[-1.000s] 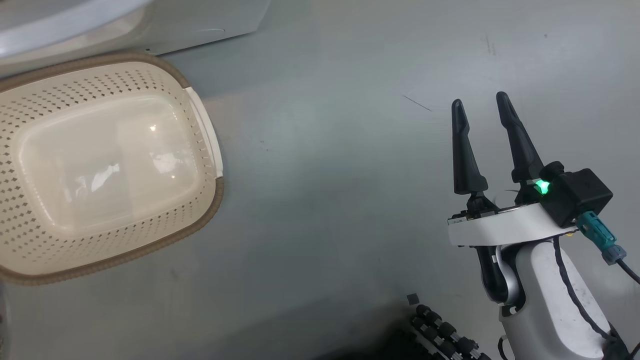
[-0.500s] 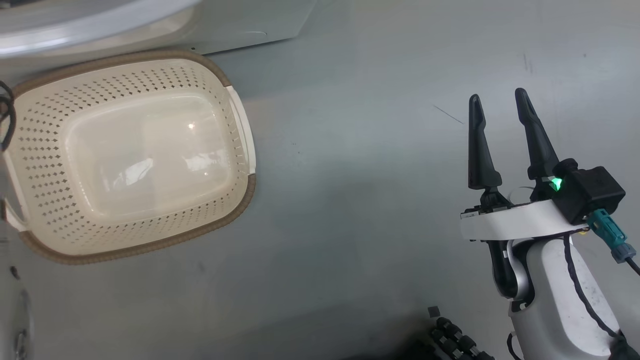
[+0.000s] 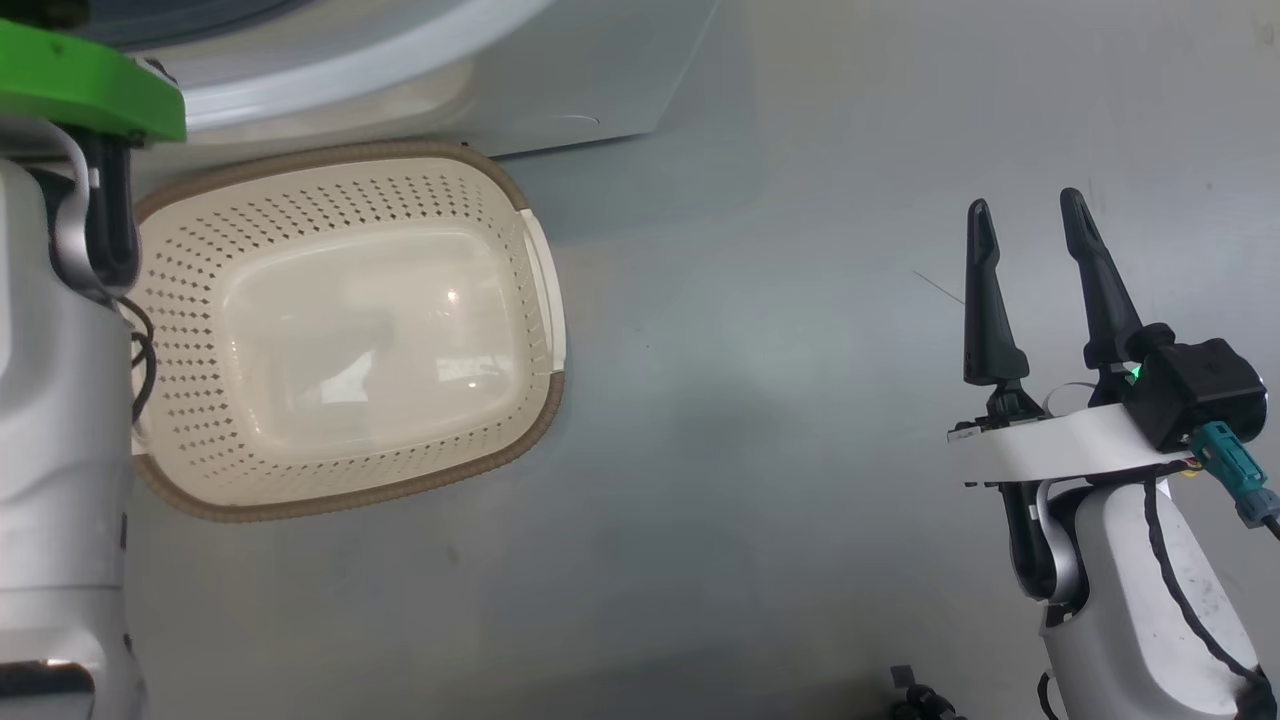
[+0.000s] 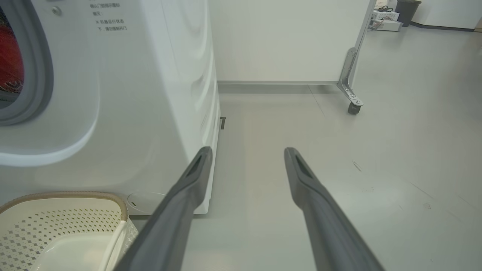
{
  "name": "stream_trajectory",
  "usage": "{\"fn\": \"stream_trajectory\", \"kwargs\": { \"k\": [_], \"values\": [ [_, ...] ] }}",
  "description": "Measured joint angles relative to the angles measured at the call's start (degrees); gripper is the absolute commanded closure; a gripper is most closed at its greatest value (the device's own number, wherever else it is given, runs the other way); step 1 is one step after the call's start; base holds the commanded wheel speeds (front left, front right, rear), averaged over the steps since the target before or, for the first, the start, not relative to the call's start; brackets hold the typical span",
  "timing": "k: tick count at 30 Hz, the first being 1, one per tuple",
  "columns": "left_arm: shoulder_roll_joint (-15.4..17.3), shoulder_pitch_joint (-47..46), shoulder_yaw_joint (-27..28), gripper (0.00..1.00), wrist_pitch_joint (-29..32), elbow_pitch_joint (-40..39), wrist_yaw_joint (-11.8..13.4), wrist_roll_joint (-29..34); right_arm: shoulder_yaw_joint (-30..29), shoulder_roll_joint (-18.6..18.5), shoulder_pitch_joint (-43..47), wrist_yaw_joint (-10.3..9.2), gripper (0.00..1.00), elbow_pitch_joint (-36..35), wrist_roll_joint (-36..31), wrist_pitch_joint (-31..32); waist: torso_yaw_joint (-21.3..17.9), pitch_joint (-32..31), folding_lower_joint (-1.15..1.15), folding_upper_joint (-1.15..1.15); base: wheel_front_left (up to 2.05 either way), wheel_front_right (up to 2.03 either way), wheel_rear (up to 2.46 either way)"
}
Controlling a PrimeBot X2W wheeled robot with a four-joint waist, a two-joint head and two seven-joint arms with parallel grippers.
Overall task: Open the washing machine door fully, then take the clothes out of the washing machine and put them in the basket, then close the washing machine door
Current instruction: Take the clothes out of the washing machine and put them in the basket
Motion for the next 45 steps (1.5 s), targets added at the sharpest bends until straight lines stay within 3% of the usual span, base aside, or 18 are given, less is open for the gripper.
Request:
{"fn": "stream_trajectory", "kwargs": {
  "k": [11,18,24,32,45],
  "values": [
    [-0.6,9.1,0.0,1.0,0.1,-7.7,1.3,2.8,-1.3,-0.3,2.5,0.35,0.0,1.2,-0.1,0.0,3.6,-5.0,0.0,0.0,0.0,0.0,0.0],
    [-2.2,15.0,2.8,1.0,0.4,-19.3,3.0,4.3,-2.3,-0.9,3.6,0.45,0.0,1.7,-0.4,0.0,6.2,-8.9,0.0,0.0,0.0,0.0,0.0],
    [-4.7,20.8,3.3,1.0,0.4,-24.2,3.5,4.3,-3.0,-1.1,5.4,0.44,0.0,1.9,-0.4,0.0,8.2,-11.5,0.0,0.0,0.0,0.0,0.0],
    [-4.9,25.6,3.9,1.0,0.4,-33.8,4.2,6.8,-2.7,-1.0,6.3,0.86,0.0,2.3,-0.4,0.0,9.8,-14.3,0.0,0.0,0.0,0.0,0.0],
    [-6.0,35.8,1.2,1.0,0.4,-34.8,4.4,6.3,-1.9,-0.9,7.2,1.37,0.0,1.9,-0.4,0.0,10.0,-14.5,0.0,0.0,0.0,0.0,0.0]
  ]
}}
